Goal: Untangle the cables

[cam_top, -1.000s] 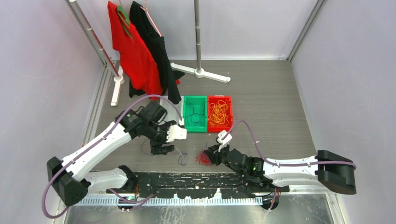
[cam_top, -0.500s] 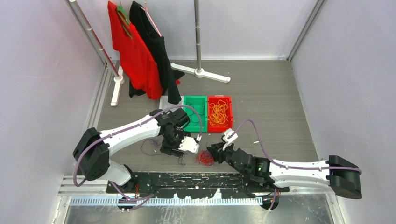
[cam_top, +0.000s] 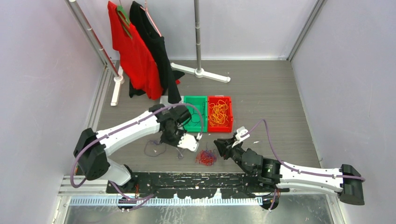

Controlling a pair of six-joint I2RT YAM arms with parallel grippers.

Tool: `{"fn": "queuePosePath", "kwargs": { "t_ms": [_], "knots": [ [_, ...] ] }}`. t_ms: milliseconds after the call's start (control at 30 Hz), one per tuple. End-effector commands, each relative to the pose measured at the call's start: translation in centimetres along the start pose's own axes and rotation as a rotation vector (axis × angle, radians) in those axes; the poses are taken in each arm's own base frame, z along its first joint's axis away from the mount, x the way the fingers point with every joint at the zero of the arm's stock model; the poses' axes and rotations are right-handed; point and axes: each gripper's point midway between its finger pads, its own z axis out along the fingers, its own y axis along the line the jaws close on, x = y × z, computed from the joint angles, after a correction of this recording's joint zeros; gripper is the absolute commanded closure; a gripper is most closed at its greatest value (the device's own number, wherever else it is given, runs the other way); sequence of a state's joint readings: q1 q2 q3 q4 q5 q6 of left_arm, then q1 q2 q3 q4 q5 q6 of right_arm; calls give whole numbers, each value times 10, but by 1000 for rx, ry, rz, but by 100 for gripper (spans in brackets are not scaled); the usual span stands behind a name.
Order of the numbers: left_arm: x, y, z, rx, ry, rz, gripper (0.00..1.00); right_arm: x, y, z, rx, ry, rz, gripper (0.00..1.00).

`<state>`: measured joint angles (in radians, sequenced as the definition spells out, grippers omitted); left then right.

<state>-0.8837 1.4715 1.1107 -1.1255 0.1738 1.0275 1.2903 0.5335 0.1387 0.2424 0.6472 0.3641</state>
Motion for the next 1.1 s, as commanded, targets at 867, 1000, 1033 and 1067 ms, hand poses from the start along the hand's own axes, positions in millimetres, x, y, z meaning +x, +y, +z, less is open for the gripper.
{"fn": "queuePosePath", "kwargs": {
  "t_ms": [867,1000,1033,1067],
  "knots": [
    [-124,184,-198,-753,-443,-131,100,-45,-14,-10,85,-120,52,79],
    [-122,191,-201,-756,-457,-149,100,-43,-18,-12,93,-120,62,79],
    [-122,192,-203,-760,-465,-149,100,-42,-19,-13,94,-122,66,79],
    [-122,193,-205,-764,-471,-150,100,-42,-19,-13,95,-123,69,79]
  ]
}}
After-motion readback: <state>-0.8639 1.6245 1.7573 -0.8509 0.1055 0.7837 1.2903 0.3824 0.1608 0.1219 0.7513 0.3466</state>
